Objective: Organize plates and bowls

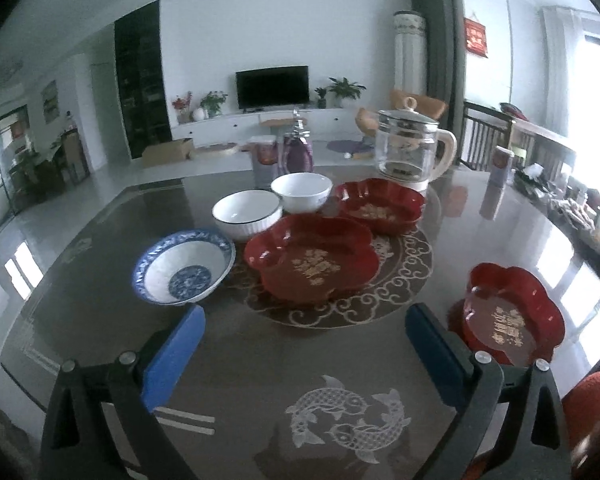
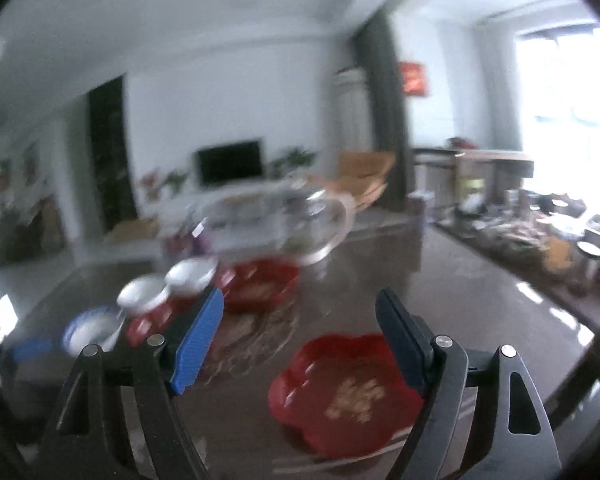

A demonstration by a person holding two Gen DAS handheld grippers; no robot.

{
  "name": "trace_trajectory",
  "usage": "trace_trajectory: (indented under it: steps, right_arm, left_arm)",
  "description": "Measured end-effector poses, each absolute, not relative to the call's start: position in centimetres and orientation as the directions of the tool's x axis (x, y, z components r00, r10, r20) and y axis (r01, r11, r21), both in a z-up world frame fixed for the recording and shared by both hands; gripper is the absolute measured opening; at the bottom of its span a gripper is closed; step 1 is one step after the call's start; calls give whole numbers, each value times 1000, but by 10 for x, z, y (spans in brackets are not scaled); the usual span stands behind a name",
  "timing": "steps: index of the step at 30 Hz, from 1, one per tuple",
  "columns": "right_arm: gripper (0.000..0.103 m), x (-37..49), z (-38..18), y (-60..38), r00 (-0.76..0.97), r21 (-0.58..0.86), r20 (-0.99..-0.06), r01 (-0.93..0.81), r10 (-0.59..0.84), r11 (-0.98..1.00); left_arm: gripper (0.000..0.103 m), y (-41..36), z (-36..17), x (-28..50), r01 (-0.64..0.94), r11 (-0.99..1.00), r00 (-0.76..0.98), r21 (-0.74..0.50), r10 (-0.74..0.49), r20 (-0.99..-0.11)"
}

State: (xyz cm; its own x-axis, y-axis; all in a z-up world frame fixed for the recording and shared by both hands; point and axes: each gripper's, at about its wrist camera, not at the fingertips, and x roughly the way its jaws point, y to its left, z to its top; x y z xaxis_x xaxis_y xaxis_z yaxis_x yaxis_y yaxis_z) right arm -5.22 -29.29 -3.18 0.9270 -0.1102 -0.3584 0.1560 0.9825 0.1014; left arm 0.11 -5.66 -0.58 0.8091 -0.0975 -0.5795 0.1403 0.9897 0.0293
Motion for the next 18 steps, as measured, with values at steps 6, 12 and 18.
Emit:
trace_trajectory:
  steps: [6, 12, 18]
  right_arm:
    - [85, -57, -58, -264, 902, 89, -430, 84, -38, 992]
    - [88, -69, -46, -246, 938, 26, -346, 26, -15, 999]
    - [88, -79, -28, -245, 948, -33, -299, 99, -105, 995]
  left_arm:
    - [100, -34, -9, -5, 91, 996, 814, 24, -61, -578]
    - [100, -22, -12, -15, 75, 996, 823, 56, -30, -568]
    - [103, -7, -1, -24, 80, 995, 840, 52, -39, -541]
